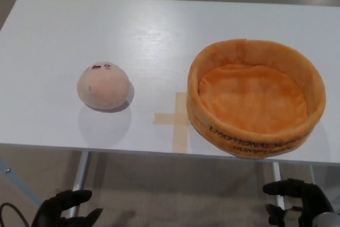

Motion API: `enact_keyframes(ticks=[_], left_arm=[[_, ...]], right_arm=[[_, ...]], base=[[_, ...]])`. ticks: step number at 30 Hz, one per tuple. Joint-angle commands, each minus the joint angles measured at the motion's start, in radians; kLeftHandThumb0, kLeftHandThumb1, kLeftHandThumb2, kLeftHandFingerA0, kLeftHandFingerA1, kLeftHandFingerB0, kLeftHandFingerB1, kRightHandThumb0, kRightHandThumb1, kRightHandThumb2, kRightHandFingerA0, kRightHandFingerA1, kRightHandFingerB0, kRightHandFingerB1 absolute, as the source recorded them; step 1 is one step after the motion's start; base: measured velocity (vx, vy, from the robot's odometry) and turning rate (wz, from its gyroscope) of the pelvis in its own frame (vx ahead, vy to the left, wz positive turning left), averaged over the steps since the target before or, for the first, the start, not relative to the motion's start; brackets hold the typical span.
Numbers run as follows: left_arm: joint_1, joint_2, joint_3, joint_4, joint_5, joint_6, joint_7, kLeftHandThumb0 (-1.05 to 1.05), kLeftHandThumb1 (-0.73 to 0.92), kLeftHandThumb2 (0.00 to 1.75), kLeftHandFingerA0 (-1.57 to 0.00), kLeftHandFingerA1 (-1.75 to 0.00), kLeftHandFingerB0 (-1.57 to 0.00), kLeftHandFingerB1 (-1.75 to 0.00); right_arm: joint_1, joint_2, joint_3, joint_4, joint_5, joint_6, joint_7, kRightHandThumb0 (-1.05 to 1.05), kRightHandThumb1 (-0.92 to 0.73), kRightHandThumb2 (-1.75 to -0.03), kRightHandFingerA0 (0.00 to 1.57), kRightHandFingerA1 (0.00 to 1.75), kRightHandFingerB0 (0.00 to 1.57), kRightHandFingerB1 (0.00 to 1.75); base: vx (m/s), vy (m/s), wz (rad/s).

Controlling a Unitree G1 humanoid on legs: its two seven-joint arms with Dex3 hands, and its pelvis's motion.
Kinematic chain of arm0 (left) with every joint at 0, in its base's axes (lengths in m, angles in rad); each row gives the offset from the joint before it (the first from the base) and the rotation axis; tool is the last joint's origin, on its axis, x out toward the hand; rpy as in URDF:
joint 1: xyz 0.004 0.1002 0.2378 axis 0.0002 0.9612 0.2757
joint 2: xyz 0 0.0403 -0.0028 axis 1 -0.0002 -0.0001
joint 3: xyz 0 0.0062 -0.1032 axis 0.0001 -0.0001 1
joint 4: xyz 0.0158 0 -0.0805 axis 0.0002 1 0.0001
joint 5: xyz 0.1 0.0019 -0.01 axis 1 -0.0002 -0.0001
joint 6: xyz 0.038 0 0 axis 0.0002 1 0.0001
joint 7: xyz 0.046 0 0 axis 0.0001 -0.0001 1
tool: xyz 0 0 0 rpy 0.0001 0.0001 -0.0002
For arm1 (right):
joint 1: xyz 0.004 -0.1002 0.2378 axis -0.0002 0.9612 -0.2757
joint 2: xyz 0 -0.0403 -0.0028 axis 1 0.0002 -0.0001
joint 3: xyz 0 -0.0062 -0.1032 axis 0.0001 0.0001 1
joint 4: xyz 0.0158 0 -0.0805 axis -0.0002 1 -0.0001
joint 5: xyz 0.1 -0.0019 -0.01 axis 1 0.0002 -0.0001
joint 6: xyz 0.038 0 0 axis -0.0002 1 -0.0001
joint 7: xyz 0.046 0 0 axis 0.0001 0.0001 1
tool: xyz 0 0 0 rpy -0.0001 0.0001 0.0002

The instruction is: Use the left hand to pick up the pink round toy on the left and place it inside the orange plate on the desk.

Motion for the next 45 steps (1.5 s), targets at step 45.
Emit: enact_keyframes(ticks=[45], left_arm=[[0.456,0.501,-0.251,-1.025,-0.165,-0.139,-0.751,-0.57,0.59,0.58,-0.28,-0.32,-0.35,-0.32]], right_arm=[[0.056,-0.002,-0.025,0.031,-0.017,-0.088,-0.042,-0.24,-0.56,-0.56,0.51,0.84,0.47,0.74]], base=[[0.00,0.000,0.00]])
